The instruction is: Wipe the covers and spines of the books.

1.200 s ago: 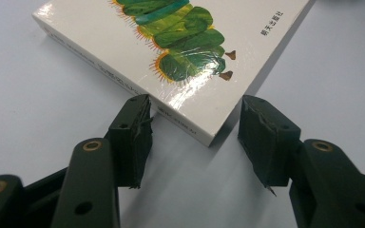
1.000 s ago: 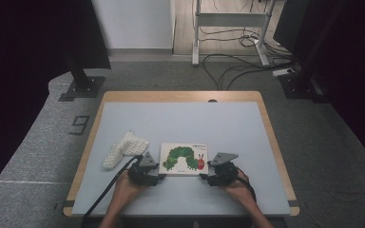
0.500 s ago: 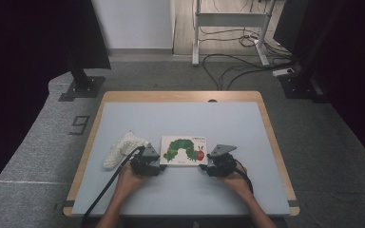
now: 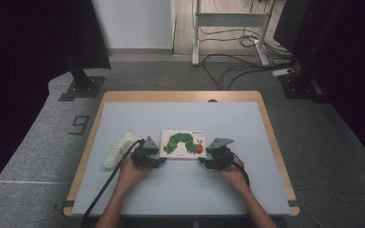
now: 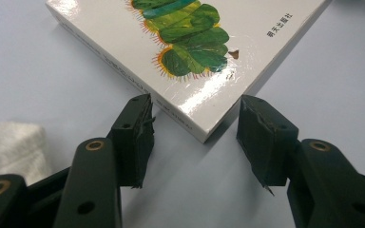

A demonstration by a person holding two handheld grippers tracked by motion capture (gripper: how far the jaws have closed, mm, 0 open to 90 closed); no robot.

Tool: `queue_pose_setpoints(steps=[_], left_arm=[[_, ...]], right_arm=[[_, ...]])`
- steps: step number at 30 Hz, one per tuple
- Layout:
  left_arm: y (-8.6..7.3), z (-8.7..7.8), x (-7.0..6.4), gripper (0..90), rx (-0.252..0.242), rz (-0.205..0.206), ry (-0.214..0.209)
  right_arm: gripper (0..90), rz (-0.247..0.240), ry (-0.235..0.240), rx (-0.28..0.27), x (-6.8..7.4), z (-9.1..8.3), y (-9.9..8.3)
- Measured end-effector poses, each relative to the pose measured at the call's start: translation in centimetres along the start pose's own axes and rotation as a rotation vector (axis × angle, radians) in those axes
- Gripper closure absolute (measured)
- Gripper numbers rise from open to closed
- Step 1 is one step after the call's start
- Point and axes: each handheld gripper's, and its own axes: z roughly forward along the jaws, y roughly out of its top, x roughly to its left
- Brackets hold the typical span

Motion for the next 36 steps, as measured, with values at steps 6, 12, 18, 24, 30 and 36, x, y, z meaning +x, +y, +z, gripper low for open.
queue_pose_setpoints(steps=[6, 12, 18, 24, 30, 36], left_arm=[[0.2, 0.3, 0.6, 46.1, -0.004, -0.016, -0.006], [0.2, 0.4, 0.6, 38.8, -0.002, -0.021, 0.027], [0.2, 0.0, 0.6, 20.5, 0.016, -0.031, 0.039], [0.1, -1.0, 0.1, 10.4, -0.008, -0.038, 0.001], [-0.3, -2.4, -0.6, 0.0, -0.033, -0.038, -0.018], [-0.8, -4.2, -1.2, 0.0, -0.063, -0.027, -0.019]], right_arm=[[45.3, 0.013, 0.002, -0.002, -0.7, 0.5, 0.3], [44.7, 0.028, 0.012, -0.011, -0.9, 0.6, 0.2], [36.1, 0.046, 0.032, -0.013, -1.0, 0.6, 0.2], [18.2, 0.043, 0.036, -0.016, -0.9, 0.2, 0.0], [8.4, 0.039, 0.058, -0.017, -0.8, -0.8, 0.0], [0.0, 0.035, 0.044, -0.021, -0.7, -2.4, -0.4]])
